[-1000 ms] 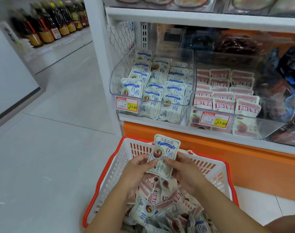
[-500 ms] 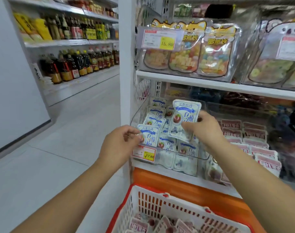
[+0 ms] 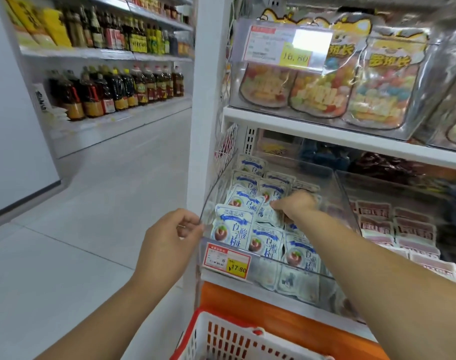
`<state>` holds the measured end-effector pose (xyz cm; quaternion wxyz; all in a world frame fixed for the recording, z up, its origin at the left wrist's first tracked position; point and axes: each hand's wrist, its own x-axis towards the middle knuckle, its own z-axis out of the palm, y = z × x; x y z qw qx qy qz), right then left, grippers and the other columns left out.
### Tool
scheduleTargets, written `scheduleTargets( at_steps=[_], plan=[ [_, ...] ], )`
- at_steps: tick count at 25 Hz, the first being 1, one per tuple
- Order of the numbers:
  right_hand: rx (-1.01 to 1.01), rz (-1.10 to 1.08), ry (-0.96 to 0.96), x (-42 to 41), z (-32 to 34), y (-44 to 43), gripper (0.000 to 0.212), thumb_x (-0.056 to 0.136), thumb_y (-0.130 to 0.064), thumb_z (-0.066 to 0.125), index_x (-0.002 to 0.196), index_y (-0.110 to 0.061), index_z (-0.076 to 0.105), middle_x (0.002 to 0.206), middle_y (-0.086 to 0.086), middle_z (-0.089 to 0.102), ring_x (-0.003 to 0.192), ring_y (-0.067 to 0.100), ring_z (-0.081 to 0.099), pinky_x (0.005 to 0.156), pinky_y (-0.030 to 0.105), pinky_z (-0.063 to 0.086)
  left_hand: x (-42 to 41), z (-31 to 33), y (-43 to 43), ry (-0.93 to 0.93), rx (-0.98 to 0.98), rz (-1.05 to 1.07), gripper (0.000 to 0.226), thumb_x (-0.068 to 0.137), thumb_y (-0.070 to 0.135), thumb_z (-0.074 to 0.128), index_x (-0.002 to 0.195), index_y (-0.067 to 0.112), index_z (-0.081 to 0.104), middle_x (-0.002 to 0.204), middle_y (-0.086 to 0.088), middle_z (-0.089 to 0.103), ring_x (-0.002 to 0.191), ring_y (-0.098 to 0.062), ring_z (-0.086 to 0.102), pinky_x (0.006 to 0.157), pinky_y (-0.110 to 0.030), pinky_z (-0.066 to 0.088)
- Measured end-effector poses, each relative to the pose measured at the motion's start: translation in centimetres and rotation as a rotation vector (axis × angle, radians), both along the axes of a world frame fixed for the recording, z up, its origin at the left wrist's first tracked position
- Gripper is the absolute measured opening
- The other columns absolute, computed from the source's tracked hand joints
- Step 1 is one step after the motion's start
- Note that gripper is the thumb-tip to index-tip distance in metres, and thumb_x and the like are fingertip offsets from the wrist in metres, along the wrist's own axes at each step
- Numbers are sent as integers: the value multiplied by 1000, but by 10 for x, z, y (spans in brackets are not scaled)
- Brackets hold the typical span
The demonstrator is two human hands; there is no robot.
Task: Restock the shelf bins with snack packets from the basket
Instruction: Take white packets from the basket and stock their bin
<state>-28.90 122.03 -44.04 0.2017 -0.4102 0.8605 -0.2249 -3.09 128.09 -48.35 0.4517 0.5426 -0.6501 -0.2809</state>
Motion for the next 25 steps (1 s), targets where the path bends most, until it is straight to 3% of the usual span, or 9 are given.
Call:
scheduleTargets(
  at_steps=[4, 8, 11, 14, 16, 17, 20, 23, 25],
  plan=[
    [-59, -22, -34, 1, 0, 11, 34, 85, -30, 71, 69, -7, 52, 81, 9, 62, 77, 25, 60, 72, 32, 51, 1, -2, 4, 24, -5, -8, 3, 89, 25, 67, 91, 27, 65, 84, 13, 67, 76, -4, 62, 66, -28, 57],
    [-195, -9, -80, 4, 11, 26, 38, 89, -26, 68, 112, 2, 56, 98, 11, 63, 85, 24, 63, 71, 32, 50, 4, -12, 19, 21, 134, -3, 27, 90, 43, 60, 110, 24, 56, 99, 7, 64, 89, -13, 65, 76, -40, 60],
    [-617, 90, -126, 18, 24, 75, 34, 92, -14, 59, 125, -10, 53, 106, 2, 60, 76, 7, 53, 71, 21, 44, 13, -25, 37, -14, 278, -5, 34, 86, 47, 64, 103, 21, 52, 93, 2, 61, 87, -20, 66, 81, -49, 56],
    [-1005, 216, -119, 28, 6, 152, 25, 90, 0, 51, 109, -15, 57, 100, 0, 57, 80, 1, 51, 67, 14, 41, 13, -42, 65, -259, 412, -94, 31, 85, 43, 67, 99, 18, 55, 96, -2, 65, 85, -22, 64, 83, -43, 54],
    [-1056, 257, -9, 28, -37, 199, 24, 87, 5, 50, 106, -8, 59, 97, 3, 55, 81, 2, 50, 68, 13, 40, -1, -61, 94, -530, 474, -243, 31, 88, 40, 65, 110, 19, 57, 109, 0, 64, 86, -15, 60, 78, -28, 47],
    [-1020, 251, -4, 25, -65, 216, 23, 87, 5, 50, 105, -7, 59, 96, 6, 55, 80, 5, 50, 68, 14, 40, -10, -70, 108, -613, 480, -343, 32, 90, 37, 64, 117, 20, 57, 114, 2, 62, 85, -11, 57, 74, -23, 44],
    [-703, 192, -64, 19, -149, 257, 19, 89, 2, 56, 102, -12, 58, 94, 2, 56, 79, 12, 52, 67, 18, 40, -45, -106, 146, -602, 515, -583, 35, 93, 25, 62, 127, 17, 57, 123, 4, 58, 91, -6, 58, 72, -11, 42],
    [-86, 227, -117, 1, -223, 282, 16, 95, -10, 53, 93, -26, 56, 98, -3, 59, 85, 18, 59, 68, 28, 46, -72, -160, 167, -559, 633, -541, 43, 94, 32, 59, 133, 15, 52, 132, -4, 57, 113, -18, 57, 91, -25, 45],
    [257, 243, -240, -10, -256, 294, 14, 97, -19, 49, 99, -30, 58, 111, -2, 63, 84, 18, 59, 70, 31, 50, -85, -194, 182, -527, 745, -506, 39, 96, 30, 56, 130, 11, 54, 125, -7, 61, 105, -20, 58, 88, -27, 44]
  ],
)
